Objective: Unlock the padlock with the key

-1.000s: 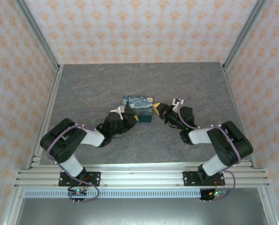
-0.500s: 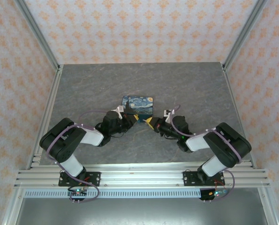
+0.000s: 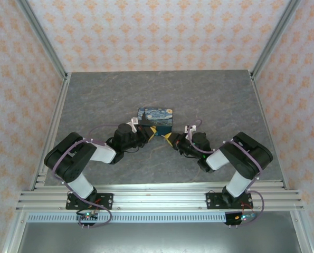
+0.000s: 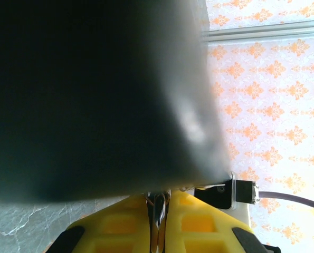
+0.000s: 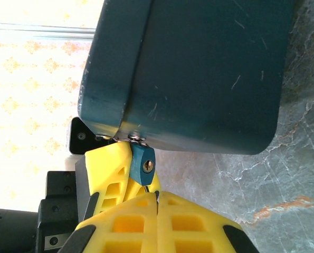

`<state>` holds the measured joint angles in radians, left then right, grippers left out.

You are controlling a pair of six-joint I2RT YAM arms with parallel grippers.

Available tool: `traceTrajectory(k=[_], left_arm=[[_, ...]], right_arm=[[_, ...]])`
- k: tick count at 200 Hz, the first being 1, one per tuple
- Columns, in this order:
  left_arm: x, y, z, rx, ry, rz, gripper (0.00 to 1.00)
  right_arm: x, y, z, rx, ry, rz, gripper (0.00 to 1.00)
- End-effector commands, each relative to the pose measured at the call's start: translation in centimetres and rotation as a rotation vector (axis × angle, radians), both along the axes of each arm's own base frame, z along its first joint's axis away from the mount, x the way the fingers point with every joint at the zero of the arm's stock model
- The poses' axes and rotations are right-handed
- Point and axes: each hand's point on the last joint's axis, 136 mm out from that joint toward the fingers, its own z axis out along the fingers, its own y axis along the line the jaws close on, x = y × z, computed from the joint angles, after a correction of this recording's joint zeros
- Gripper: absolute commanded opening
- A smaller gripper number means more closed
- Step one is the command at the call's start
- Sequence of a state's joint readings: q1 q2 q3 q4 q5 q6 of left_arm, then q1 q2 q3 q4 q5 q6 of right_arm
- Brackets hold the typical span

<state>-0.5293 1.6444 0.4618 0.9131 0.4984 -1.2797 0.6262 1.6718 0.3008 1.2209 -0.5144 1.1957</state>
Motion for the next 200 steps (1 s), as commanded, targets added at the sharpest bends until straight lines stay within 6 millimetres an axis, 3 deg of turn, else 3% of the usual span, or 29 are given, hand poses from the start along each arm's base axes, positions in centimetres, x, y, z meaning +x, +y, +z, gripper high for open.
traceTrajectory(k=[1, 200], left_arm=[[1.0, -0.7, 4.0, -0.089, -0.1, -0.014, 0.0], [1.0, -0.5, 4.2, -0.091, -0.102, 0.002, 0.0]], right_arm=[[0.4, 0.0, 1.3, 0.03, -0.05, -0.024, 0.0], [1.4, 1.8, 1.4, 0.052, -0.047, -0.025, 0.0]])
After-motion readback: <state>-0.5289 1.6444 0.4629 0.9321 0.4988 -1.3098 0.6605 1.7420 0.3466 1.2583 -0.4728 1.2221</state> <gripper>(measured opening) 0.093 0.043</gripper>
